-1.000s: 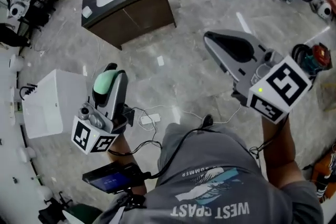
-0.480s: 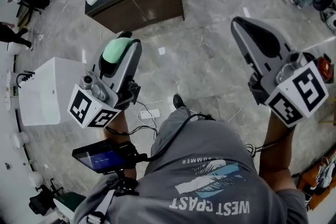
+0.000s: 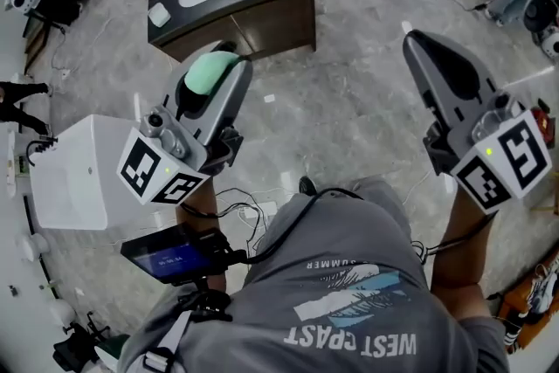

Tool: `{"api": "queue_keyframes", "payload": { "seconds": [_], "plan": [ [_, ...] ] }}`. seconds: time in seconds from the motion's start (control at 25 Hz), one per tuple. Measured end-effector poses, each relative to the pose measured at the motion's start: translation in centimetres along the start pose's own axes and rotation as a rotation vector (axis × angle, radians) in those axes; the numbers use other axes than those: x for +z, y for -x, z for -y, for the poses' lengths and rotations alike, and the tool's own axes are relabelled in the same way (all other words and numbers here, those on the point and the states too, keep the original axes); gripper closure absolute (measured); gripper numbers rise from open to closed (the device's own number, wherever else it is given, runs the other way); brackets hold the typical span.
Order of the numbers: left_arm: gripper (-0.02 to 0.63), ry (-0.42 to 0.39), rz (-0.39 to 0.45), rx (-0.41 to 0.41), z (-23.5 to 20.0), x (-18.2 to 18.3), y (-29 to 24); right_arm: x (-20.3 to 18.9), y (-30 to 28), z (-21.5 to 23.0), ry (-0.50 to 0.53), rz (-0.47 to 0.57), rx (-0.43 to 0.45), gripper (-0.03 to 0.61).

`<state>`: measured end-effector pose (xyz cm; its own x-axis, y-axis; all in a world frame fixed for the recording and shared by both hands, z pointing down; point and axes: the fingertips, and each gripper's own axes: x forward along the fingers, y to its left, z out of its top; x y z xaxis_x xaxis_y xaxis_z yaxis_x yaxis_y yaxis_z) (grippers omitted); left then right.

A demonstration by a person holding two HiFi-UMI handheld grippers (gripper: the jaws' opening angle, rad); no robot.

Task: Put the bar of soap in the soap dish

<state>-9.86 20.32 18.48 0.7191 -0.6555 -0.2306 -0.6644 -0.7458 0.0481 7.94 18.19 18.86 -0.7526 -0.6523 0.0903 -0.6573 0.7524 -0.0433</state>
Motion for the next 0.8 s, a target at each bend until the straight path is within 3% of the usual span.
{"api": "queue_keyframes", "payload": {
  "seconds": [0.28, 0.8],
  "plan": [
    [0.502, -0.024, -0.005, 0.072, -3.6, -0.4, -2.8, 0.4, -4.5, 3.7, 0.002, 0.009, 0.084, 0.571],
    [0.502, -0.083, -0.023, 0.206, -5.5, -2.1, -12.9, 2.0, -7.4, 14.7, 0.011, 0.047, 0.239, 0.571]
  ]
}}
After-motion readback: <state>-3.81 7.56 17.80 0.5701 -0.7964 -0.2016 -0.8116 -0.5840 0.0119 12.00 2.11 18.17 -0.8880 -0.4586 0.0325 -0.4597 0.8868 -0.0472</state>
